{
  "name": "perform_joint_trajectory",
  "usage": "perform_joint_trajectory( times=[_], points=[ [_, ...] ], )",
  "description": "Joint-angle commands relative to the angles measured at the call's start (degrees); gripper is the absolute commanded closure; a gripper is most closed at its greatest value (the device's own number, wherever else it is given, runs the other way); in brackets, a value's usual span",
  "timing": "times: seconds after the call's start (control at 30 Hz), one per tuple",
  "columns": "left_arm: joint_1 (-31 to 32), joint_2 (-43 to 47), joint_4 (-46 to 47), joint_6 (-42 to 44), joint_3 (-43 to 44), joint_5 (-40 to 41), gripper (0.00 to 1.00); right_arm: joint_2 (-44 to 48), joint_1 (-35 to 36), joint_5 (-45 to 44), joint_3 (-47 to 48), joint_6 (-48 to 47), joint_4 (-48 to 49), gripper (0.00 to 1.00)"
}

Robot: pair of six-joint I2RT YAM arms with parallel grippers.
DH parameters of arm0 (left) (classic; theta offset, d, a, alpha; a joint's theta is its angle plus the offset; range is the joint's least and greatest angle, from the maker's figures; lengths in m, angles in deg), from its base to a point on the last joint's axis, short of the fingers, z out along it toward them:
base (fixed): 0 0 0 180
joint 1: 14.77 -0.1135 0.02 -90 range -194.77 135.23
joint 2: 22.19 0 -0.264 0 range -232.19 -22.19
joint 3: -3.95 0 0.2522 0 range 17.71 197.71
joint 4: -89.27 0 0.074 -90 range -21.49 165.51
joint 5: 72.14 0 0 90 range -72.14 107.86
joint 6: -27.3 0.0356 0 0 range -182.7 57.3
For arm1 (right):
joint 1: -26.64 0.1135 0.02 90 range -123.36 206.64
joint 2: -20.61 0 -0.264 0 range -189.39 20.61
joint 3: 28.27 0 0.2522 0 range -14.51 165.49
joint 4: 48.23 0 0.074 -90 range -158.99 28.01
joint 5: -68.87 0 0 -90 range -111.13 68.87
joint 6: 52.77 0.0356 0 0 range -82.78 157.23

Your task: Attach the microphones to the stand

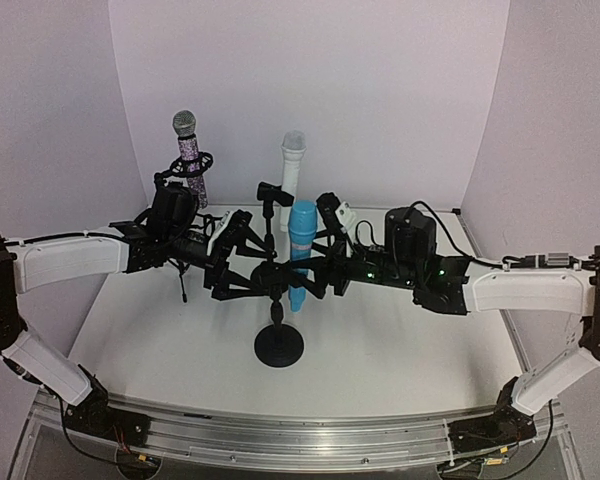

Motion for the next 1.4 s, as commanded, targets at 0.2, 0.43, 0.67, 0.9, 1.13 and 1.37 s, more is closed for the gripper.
perform_joint_trajectory(
  times=[0.2, 0.43, 0.67, 0.9, 1.13, 1.37],
  points=[
    [-4.2, 5.6, 4.5, -5.1, -0.9, -1.0, 0.01, 13.8, 0.3, -6.9, -7.0, 2.5, -5.5, 0.09],
    [-7.5, 11.1, 9.4, -11.9, -5.0, -0.6, 0.0, 19.3, 2.3, -12.1, -17.5, 3.8, -8.8, 0.11],
    [-9.5, 15.7, 11.6, -17.0, -9.8, 3.9, 0.01, 11.3, 13.8, -27.7, -30.4, -1.0, 17.2, 0.21],
    [-9.6, 18.2, 12.8, -18.3, -14.0, 7.0, 0.02, -14.6, 23.1, -42.7, -26.5, -7.3, 47.8, 0.25],
    [-9.9, 18.2, 16.3, -20.4, -17.4, 7.5, 0.02, -27.7, 24.2, -51.7, -16.4, -6.9, 53.4, 0.39],
    [-10.0, 17.6, 22.1, -22.3, -18.9, 6.6, 0.02, -33.7, 24.2, -55.0, -9.8, -2.8, 53.4, 0.51]
  ],
)
